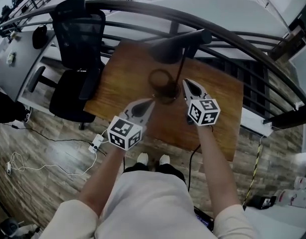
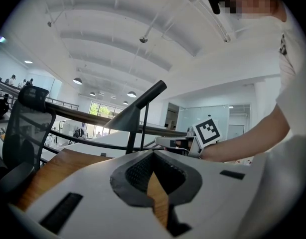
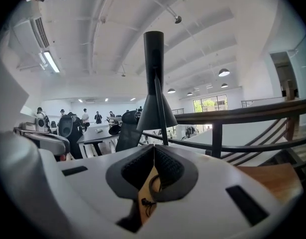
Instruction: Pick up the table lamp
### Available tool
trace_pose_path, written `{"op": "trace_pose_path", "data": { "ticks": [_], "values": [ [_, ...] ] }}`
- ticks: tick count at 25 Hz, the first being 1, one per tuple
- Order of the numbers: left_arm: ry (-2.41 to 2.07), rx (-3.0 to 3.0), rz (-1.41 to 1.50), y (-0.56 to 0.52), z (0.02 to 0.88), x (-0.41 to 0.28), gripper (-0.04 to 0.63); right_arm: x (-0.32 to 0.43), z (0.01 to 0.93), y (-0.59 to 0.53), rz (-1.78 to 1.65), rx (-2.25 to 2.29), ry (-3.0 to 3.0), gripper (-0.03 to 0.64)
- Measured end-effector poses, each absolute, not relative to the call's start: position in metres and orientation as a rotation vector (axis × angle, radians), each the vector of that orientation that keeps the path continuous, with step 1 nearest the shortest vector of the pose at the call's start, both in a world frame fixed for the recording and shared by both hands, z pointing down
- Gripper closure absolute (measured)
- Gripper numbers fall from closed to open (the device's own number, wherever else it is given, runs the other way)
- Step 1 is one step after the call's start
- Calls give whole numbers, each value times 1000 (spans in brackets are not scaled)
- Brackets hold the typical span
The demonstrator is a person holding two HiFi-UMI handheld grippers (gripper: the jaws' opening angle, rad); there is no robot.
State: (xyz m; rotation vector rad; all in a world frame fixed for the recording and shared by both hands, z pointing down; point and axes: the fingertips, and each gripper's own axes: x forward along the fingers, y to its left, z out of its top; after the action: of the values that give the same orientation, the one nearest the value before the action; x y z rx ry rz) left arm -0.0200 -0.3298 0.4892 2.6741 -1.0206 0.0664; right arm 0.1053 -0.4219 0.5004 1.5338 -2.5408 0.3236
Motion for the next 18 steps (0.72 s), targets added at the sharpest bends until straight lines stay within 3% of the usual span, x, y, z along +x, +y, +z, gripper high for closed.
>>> {"op": "trace_pose_path", "data": {
  "ticks": [6,8,18],
  "values": [
    [-1055,2678,72,-341,489,-17,589,98,503,-446,300,1510,-2552,589],
    [-1060,2678,72,-344,491,-17,589,96,505,-449,305,1513,-2561,520],
    [-1060,2690,92,-349,496,-16,588,94,511,-464,180,1560,-2539,425]
  ]
}}
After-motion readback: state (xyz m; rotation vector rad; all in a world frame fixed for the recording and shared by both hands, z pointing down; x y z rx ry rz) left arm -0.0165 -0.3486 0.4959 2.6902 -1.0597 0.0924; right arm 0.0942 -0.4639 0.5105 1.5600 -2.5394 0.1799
